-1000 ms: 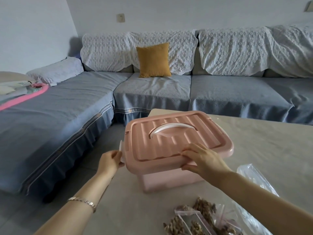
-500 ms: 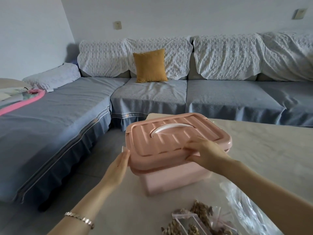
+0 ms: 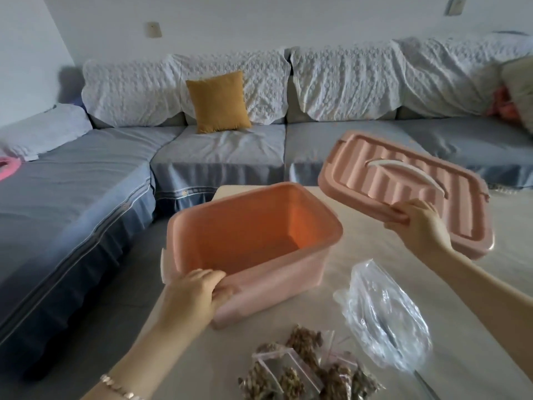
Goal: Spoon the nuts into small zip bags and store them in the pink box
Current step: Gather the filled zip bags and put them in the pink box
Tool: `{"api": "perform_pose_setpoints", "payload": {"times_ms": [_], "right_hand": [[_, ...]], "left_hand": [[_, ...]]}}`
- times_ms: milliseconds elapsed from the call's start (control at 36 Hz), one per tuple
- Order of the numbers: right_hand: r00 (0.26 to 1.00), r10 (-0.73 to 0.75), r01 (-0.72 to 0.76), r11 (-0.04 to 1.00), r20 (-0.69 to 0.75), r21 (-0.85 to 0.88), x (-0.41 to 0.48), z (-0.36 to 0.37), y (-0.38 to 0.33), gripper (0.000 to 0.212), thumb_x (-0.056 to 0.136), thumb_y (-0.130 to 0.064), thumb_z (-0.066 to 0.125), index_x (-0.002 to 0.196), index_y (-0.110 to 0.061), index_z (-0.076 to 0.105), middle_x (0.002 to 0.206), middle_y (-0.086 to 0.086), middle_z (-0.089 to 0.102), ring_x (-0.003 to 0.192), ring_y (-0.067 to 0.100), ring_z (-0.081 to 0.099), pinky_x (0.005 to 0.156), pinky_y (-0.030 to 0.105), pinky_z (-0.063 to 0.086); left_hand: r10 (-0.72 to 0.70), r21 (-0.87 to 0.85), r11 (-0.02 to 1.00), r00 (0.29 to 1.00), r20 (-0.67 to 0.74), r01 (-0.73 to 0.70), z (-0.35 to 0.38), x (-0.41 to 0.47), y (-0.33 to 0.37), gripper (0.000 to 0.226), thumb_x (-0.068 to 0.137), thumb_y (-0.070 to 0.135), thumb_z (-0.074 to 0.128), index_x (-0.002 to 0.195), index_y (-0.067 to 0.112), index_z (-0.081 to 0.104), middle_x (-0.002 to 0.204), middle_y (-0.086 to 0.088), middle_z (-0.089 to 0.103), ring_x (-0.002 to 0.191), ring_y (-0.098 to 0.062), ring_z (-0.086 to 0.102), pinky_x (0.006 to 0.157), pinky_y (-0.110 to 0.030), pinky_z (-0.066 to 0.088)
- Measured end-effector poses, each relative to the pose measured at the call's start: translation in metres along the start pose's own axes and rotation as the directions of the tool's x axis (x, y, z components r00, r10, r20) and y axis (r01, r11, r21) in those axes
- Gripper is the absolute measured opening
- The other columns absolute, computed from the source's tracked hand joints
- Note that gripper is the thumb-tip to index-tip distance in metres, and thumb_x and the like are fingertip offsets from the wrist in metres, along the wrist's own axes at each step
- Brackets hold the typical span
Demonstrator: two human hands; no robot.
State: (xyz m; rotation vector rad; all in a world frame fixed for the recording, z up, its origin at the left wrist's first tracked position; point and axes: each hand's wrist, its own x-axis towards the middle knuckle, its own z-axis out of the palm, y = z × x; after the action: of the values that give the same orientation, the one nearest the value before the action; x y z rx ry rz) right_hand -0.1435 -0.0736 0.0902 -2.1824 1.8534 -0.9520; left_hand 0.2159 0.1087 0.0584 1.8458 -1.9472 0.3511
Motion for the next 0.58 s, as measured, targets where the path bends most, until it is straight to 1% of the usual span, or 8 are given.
{"api": "perform_pose_setpoints", "payload": {"times_ms": [139,306,361,444,472,500,556,583], "right_hand": [[0.967,0.210,-0.195,0.974,0.141,-0.111,-0.028,0.032,0.056,0.022,0.078,-0.015,0.069,0.098,-0.010,0.069,0.104,0.013,0.062,0.104,0.031,0.048,0.068,0.032,0.035],[0.920,0.330,-0.310,0.943,0.213,-0.119,-0.056,0.063,0.082,0.023,0.075,-0.011,0.069,0.097,-0.015,0.070,0.105,0.006,0.062,0.104,0.026,0.049,0.069,0.029,0.036],[0.904,0.344,-0.320,0.938,0.253,-0.134,-0.063,0.068,0.087,0.026,0.075,-0.010,0.068,0.101,-0.013,0.070,0.105,0.006,0.061,0.107,0.026,0.049,0.072,0.030,0.038],[0.871,0.402,-0.423,0.906,0.283,0.014,-0.065,0.063,0.089,0.009,0.081,-0.009,0.063,0.080,-0.014,0.071,0.095,0.008,0.066,0.087,0.027,0.059,0.070,0.035,0.045],[0.880,0.399,-0.429,0.900,0.260,0.072,-0.063,0.059,0.088,0.014,0.084,-0.008,0.060,0.078,-0.012,0.072,0.093,0.011,0.068,0.085,0.028,0.061,0.072,0.036,0.046],[0.907,0.364,-0.390,0.916,0.213,0.096,-0.059,0.053,0.085,0.016,0.085,-0.005,0.057,0.084,-0.010,0.073,0.096,0.013,0.070,0.088,0.031,0.062,0.076,0.036,0.046],[0.961,0.258,-0.270,0.955,0.103,0.126,-0.058,0.039,0.069,0.018,0.084,-0.003,0.058,0.095,-0.006,0.073,0.098,0.015,0.070,0.091,0.032,0.062,0.079,0.035,0.046],[0.980,0.188,-0.197,0.969,0.072,0.150,-0.060,0.032,0.054,0.018,0.083,-0.003,0.060,0.095,-0.006,0.073,0.095,0.014,0.070,0.088,0.031,0.062,0.078,0.033,0.046]], "left_hand": [[0.026,0.033,0.999,0.994,-0.103,-0.023,0.001,-0.002,0.009,0.079,0.092,0.062,0.020,0.072,0.009,0.074,0.064,0.002,0.070,0.054,-0.016,0.066,0.051,-0.022,0.050],[0.028,0.039,0.999,0.988,-0.149,-0.022,0.005,0.001,0.014,0.081,0.092,0.064,0.018,0.075,0.006,0.073,0.064,-0.001,0.070,0.054,-0.018,0.066,0.053,-0.025,0.051],[0.021,0.040,0.999,0.986,-0.166,-0.015,0.006,0.001,0.014,0.081,0.092,0.064,0.019,0.076,0.005,0.073,0.065,-0.003,0.070,0.054,-0.019,0.066,0.054,-0.022,0.047],[0.008,0.023,1.000,0.988,-0.156,-0.004,0.008,0.000,0.013,0.079,0.091,0.064,0.023,0.078,0.003,0.073,0.064,-0.005,0.069,0.053,-0.022,0.064,0.061,-0.026,0.034],[0.000,0.026,1.000,0.987,-0.159,0.004,0.009,0.001,0.013,0.076,0.091,0.063,0.027,0.078,0.003,0.073,0.063,-0.005,0.068,0.053,-0.023,0.064,0.061,-0.027,0.033],[-0.014,0.029,0.999,0.987,-0.163,0.018,0.009,0.001,0.013,0.069,0.088,0.060,0.034,0.079,0.003,0.072,0.062,-0.005,0.068,0.054,-0.024,0.064,0.061,-0.028,0.032],[-0.047,0.019,0.999,0.989,-0.139,0.050,0.011,0.001,0.013,0.054,0.083,0.050,0.044,0.086,0.004,0.073,0.069,-0.005,0.069,0.061,-0.026,0.066,0.065,-0.028,0.035],[-0.055,0.016,0.998,0.989,-0.138,0.057,0.014,-0.001,0.014,0.049,0.083,0.045,0.046,0.092,0.005,0.072,0.077,-0.006,0.070,0.070,-0.028,0.066,0.071,-0.030,0.039]]}}
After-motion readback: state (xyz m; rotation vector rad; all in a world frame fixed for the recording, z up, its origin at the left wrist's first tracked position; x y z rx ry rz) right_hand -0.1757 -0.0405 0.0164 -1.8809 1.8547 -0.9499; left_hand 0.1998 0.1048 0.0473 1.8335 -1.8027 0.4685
